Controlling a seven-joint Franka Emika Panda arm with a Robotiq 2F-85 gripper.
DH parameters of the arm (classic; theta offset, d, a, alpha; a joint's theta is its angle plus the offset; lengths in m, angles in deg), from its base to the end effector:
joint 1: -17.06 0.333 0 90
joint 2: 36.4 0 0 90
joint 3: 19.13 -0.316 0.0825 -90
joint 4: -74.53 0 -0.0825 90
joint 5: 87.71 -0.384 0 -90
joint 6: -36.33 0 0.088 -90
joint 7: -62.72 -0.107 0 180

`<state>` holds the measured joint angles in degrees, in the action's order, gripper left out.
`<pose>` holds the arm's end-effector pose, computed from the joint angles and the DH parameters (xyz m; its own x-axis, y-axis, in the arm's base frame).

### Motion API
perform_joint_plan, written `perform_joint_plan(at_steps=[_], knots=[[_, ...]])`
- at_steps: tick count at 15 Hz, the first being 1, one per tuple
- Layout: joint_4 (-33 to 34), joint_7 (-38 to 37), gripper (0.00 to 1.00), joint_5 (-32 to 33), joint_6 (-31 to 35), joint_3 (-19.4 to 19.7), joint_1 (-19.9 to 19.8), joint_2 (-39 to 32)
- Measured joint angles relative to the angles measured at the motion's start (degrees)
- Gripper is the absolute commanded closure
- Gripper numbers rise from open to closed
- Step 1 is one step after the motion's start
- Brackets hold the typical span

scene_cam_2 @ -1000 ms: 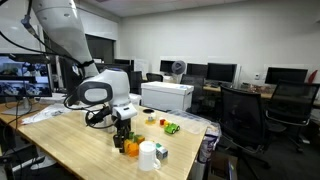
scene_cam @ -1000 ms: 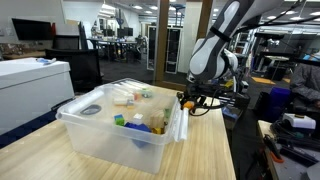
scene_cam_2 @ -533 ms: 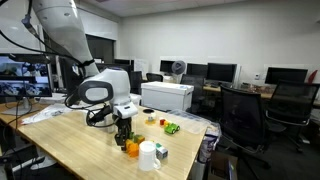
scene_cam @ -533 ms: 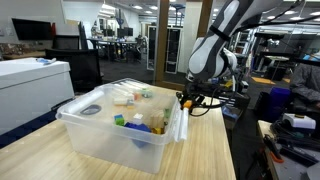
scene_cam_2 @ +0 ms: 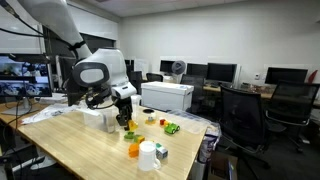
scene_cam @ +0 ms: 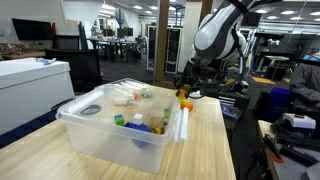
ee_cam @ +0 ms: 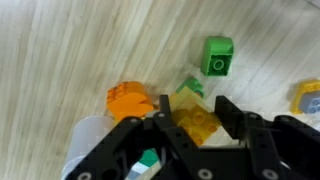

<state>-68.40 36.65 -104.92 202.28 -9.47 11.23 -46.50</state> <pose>0.4690 -0.1497 0.2408 0.5205 -0.8413 0.1458 -0.8198 -0.5401 -0.1901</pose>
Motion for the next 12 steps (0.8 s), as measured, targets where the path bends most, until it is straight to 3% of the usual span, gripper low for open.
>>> perform_joint_plan(at_steps=[4,12], knots=[[-2.35,0.0,0.75,-0.32,-1.55,-0.91,0.01,7.15],[-3.37,1.92,0.75,-1.81,-2.21,-3.45,1.19,14.29]])
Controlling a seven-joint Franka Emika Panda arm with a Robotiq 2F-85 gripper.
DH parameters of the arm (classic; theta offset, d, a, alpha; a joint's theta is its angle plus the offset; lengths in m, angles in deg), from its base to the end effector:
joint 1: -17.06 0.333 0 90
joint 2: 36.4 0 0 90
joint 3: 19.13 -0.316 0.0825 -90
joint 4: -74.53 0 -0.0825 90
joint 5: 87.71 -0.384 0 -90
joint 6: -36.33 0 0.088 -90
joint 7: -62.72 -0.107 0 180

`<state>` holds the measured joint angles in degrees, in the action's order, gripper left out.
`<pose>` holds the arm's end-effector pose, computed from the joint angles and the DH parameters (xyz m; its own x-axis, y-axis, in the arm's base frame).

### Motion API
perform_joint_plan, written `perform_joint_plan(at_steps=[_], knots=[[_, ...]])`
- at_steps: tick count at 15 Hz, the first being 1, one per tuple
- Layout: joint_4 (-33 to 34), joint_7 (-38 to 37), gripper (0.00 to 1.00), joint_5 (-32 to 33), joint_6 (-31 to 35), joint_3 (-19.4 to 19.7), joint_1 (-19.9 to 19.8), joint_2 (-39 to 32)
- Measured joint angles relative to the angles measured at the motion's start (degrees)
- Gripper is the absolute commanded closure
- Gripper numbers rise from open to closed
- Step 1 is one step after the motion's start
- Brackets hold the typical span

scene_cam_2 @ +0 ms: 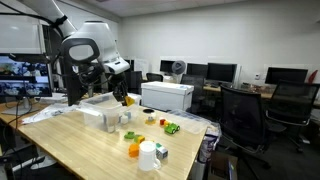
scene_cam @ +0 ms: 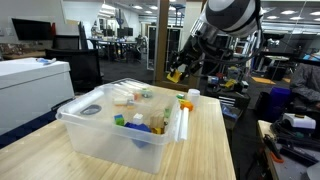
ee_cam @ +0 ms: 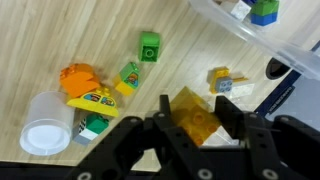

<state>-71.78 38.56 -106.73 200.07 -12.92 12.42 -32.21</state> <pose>0.4671 -0.1075 0.3325 0.5660 -0.7947 0.2193 -0.7253 -0.6065 -0.3257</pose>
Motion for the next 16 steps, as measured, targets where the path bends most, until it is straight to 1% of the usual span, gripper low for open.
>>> perform_joint_plan(at_steps=[2,6,9,13,16], knots=[[-0.1,0.44,0.75,-0.33,-0.78,-1.12,1.28,0.8],[-1.87,2.17,0.75,-0.57,-3.27,-4.4,5.23,1.06],[-4.21,5.86,0.75,-0.57,-3.73,-6.21,7.46,1.02],[-4.68,10.44,0.75,-0.14,-3.51,-7.25,8.17,1.34],[-4.09,10.74,0.75,0.64,-3.43,-7.27,8.14,0.89]])
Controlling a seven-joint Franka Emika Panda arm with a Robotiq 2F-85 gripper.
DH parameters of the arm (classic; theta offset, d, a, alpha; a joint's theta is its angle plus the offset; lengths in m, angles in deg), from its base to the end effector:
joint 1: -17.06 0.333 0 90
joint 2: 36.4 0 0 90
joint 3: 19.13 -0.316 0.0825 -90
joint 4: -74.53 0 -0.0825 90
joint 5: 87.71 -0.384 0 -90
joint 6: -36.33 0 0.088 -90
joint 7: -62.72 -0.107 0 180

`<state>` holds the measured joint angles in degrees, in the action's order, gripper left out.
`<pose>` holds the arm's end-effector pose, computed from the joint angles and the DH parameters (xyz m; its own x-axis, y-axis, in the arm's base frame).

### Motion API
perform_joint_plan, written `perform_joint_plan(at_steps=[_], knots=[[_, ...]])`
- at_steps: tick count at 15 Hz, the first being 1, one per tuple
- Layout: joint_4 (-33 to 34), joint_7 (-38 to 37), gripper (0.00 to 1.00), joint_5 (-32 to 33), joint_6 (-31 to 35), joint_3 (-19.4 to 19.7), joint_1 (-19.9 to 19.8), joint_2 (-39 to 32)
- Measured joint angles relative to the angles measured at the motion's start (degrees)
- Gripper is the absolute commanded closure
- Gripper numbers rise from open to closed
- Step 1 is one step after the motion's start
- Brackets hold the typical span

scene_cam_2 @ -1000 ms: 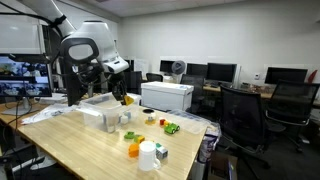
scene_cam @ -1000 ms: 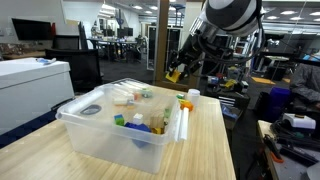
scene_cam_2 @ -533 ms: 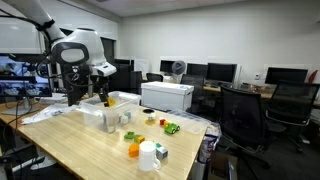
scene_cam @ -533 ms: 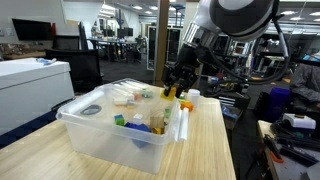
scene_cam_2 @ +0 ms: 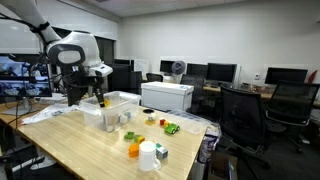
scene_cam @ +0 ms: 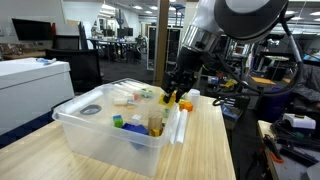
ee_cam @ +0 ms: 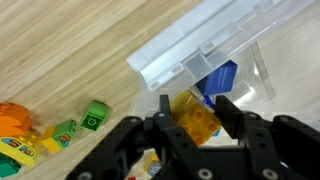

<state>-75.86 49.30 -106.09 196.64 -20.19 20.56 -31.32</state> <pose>0.4511 0.0211 0.3044 0.8787 -0.4403 0.1843 -0.3979 -0.8890 -0.2269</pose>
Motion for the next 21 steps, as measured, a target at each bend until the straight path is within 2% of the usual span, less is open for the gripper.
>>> perform_joint_plan(at_steps=[7,10,11,12,13,15,18,21], knots=[[6.73,-0.33,0.75,1.82,-0.02,0.3,-0.48,-6.05],[8.81,-0.47,0.75,5.01,-0.36,0.84,-0.51,-10.78],[10.31,-0.98,0.75,7.84,-0.4,1.1,-0.47,-13.15],[11.57,-1.43,0.45,9.5,-0.47,1.24,-0.39,-14.42],[12.27,-1.75,0.22,10.68,-0.49,1.37,-0.27,-15.1],[12.97,-3.88,0.17,14.43,-0.48,2.21,0.32,-16.26],[13.63,-5.3,0.02,17.59,-0.48,3.12,1.22,-17.52],[13.85,-6.09,0.0,19.76,-0.42,3.95,2.22,-17.72]])
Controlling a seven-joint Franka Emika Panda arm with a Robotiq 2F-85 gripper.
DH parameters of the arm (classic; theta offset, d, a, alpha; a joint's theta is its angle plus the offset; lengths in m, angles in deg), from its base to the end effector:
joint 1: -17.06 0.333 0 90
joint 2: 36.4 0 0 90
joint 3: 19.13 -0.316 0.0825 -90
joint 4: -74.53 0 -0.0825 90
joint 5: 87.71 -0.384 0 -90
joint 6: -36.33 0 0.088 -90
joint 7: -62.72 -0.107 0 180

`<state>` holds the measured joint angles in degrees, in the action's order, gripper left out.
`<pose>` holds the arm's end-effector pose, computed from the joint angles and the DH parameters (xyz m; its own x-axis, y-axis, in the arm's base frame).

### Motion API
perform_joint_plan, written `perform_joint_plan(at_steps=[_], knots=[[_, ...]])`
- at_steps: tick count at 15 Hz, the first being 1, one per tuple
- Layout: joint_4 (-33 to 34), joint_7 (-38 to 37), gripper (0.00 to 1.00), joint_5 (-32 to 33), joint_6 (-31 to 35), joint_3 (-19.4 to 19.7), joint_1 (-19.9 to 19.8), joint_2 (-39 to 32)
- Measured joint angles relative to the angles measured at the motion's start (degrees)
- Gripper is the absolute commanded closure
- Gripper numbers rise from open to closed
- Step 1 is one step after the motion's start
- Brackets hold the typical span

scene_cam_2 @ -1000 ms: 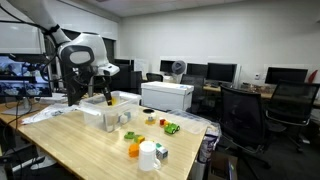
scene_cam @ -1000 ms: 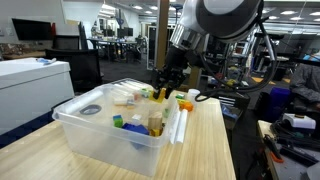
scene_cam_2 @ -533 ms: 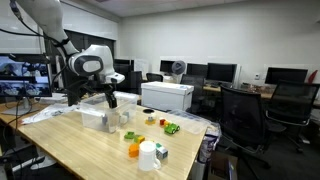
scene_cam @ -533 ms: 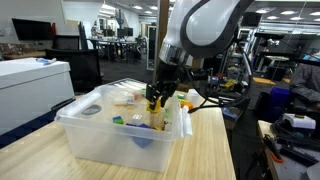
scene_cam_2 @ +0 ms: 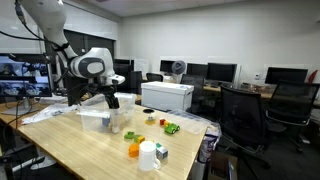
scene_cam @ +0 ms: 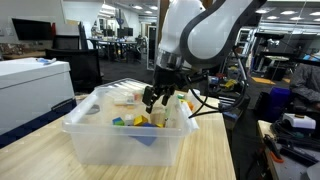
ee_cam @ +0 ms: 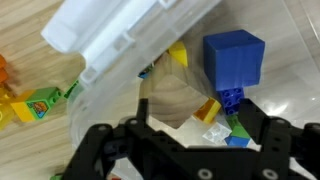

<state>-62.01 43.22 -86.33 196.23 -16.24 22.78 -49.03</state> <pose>0.5230 0.0266 0.2472 0.9473 -0.2628 0.1832 -0.2599 -0.9648 -0.0401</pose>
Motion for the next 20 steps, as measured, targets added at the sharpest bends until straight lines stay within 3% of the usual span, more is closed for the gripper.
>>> perform_joint_plan(at_steps=[5,10,15,20], knots=[[-0.07,-0.36,0.0,0.72,-0.1,0.36,0.56,2.62],[-1.68,-3.05,0.0,-1.83,-3.6,0.35,-0.35,11.2],[-1.94,-3.25,0.0,-6.61,-9.2,1.53,-6.11,18.79],[-1.25,-5.09,0.0,-6.41,-13.75,4.39,-13.18,18.44]])
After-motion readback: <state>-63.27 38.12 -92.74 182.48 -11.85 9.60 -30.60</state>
